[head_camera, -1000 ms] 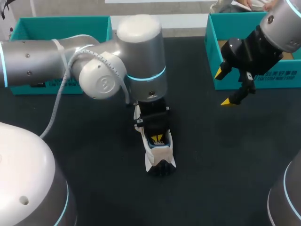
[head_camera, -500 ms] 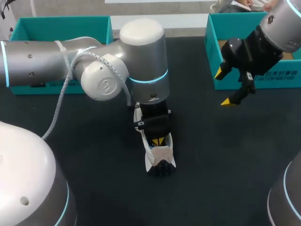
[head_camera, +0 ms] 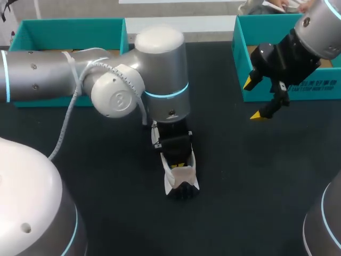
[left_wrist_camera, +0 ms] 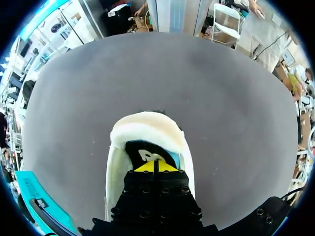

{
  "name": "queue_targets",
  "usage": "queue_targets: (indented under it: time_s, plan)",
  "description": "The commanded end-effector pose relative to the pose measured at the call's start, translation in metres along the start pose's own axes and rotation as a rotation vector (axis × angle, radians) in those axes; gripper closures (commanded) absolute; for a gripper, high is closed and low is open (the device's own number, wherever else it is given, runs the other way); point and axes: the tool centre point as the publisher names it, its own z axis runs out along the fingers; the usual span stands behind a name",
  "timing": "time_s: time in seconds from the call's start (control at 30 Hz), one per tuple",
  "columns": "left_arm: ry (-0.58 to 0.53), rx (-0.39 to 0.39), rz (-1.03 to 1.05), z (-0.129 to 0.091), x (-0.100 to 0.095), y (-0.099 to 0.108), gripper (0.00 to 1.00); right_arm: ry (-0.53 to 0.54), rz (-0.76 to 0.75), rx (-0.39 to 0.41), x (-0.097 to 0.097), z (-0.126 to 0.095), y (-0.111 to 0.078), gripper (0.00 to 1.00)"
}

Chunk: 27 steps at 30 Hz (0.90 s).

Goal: Take the shoe out of the shoebox, open the shoe tongue, remove and reinsert the insole, then place the shoe into the shoebox

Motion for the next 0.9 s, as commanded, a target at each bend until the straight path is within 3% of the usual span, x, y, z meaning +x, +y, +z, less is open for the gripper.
queue_targets:
  time_s: [0.03, 0.17, 0.4, 0.53, 0.9]
  plan:
    - [0.010, 0.003, -0.019, 0.026, -0.007, 0.007, 1.00, 0.002, 0.000, 0.002, -0.001, 0.001, 0.001, 0.00]
    - [0.011, 0.005, -0.023, 0.021, -0.005, 0.006, 1.00, 0.002, 0.000, 0.002, -0.001, 0.001, 0.001, 0.00]
    - [-0.022, -0.003, -0.008, -0.018, 0.003, -0.003, 1.00, 0.002, 0.000, 0.002, -0.001, 0.001, 0.001, 0.00]
    - [-0.020, 0.005, 0.011, -0.029, 0.006, -0.010, 1.00, 0.002, 0.000, 0.002, -0.001, 0.001, 0.001, 0.00]
    - [0.003, 0.064, 0.025, -0.020, 0.009, -0.018, 1.00, 0.002, 0.000, 0.002, -0.001, 0.001, 0.001, 0.00]
